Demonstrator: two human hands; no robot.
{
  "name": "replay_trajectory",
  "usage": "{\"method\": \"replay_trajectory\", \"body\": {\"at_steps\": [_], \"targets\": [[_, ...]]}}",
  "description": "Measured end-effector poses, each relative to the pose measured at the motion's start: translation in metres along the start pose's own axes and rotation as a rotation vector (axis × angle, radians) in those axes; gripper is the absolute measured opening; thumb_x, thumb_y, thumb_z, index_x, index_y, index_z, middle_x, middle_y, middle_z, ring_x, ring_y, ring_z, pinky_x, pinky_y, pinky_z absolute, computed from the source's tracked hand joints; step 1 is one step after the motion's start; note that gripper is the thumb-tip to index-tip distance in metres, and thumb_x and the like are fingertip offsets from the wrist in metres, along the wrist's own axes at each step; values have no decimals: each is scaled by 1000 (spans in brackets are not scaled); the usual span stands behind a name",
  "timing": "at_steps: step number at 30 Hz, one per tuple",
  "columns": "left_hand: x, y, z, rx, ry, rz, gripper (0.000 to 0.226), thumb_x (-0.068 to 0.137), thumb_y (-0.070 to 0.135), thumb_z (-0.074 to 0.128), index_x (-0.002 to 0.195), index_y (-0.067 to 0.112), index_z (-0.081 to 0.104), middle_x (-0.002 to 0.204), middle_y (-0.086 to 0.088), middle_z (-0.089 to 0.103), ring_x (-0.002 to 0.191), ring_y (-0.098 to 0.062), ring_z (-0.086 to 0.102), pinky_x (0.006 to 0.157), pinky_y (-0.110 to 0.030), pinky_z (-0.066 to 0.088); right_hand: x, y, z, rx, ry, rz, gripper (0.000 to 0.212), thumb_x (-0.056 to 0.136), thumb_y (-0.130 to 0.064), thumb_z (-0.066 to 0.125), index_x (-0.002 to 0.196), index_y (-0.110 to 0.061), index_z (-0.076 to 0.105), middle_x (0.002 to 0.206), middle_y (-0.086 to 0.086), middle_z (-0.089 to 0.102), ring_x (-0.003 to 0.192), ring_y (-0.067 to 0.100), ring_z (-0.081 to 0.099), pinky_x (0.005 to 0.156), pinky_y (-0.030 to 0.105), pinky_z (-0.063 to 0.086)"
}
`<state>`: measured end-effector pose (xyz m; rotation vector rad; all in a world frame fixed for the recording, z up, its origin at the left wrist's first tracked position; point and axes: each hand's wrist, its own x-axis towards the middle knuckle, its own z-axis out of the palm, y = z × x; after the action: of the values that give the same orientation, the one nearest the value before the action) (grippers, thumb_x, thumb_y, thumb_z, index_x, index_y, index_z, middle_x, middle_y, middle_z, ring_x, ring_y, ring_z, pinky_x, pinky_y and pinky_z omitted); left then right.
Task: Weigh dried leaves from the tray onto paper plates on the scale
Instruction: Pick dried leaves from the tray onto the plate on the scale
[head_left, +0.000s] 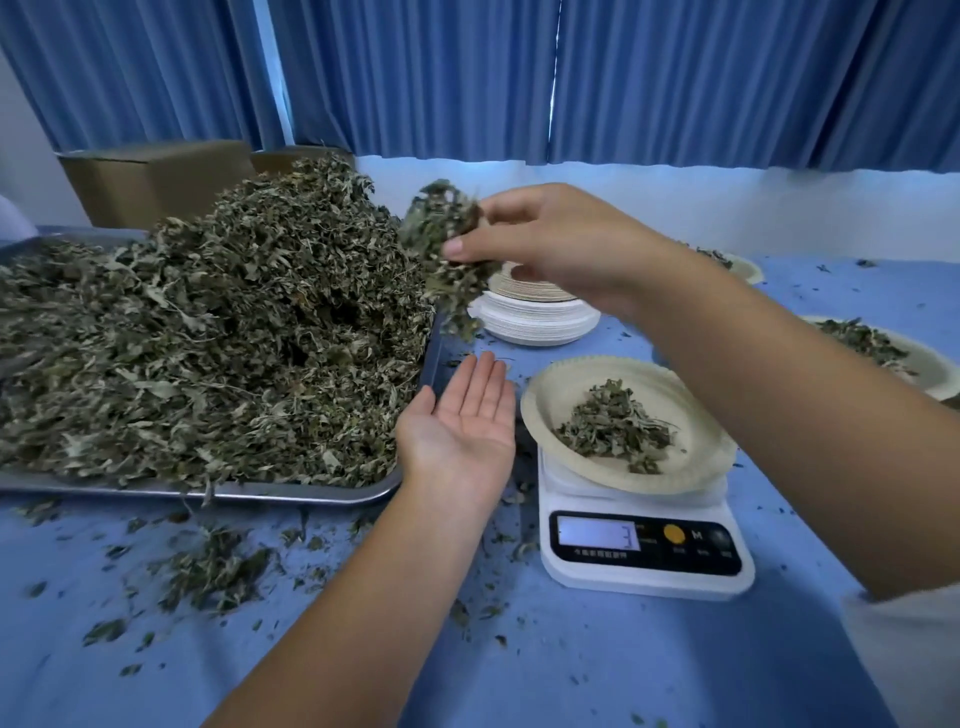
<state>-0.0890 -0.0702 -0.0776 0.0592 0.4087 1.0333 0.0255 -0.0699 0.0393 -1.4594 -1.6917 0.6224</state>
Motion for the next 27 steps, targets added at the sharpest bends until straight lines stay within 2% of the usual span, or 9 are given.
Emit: {"method": "replay_trajectory", "body": {"at_steps": [3,7,10,11,13,16,22,25,27], "targets": [[1,0,0,11,2,3,51,103,32,28,112,-9,56,119,-24,62,118,-35,55,104,-44,41,-22,16,-27,-57,27,62,33,75,-42,77,97,-19,73,96,-9,73,90,3,64,85,28,45],[0,-1,-1,43,3,15,52,103,34,28,110,-9,57,115,-24,64,115,-34,57,102,-44,43,-46,43,-52,-165,30,199,35,69,-44,80,86,-15,70,78,-12,68,74,-2,61,69,16,44],[0,-2,-1,74,8,26,53,102,34,28,108,-9,58,113,-24,64,115,-33,57,100,-43,43,-56,56,-60,-329,16,307,36,65,-51,81,84,-21,73,92,-15,69,90,-3,59,69,15,40],[0,-2,-1,79,8,28,53,102,34,28,107,-9,58,113,-24,64,115,-33,57,100,-43,44,-58,59,-60,-391,-10,328,33,64,-53,81,82,-27,72,89,-19,67,87,-4,58,67,18,38],[0,-3,-1,87,9,35,53,103,34,28,107,-9,59,112,-24,65,115,-33,58,99,-43,44,-61,61,-56,-502,-90,333,29,65,-56,79,80,-33,69,79,-25,60,76,-7,53,61,17,36],[0,-4,-2,109,11,40,53,103,34,28,108,-9,58,112,-24,65,115,-33,58,101,-42,44,-61,64,-47,-565,-188,315,31,69,-54,78,89,-32,68,86,-24,59,79,-6,52,62,13,37],[-2,-4,-2,119,13,49,52,103,33,28,111,-9,58,112,-24,65,114,-34,58,103,-42,43,-62,61,-43,-578,-179,270,34,74,-51,75,97,-26,72,93,-15,62,81,3,54,66,7,36],[-1,-4,-3,120,13,51,52,102,33,29,112,-9,58,111,-24,65,113,-34,59,101,-42,44,-64,55,-48,-556,-133,253,24,77,-53,71,78,-29,70,86,-14,67,77,0,55,63,15,40],[-1,-4,-3,125,9,50,52,102,33,29,113,-9,58,111,-24,66,113,-34,59,100,-42,45,-65,52,-51,-554,-119,237,29,79,-50,70,79,-22,75,72,-7,61,69,7,52,62,24,39]]}}
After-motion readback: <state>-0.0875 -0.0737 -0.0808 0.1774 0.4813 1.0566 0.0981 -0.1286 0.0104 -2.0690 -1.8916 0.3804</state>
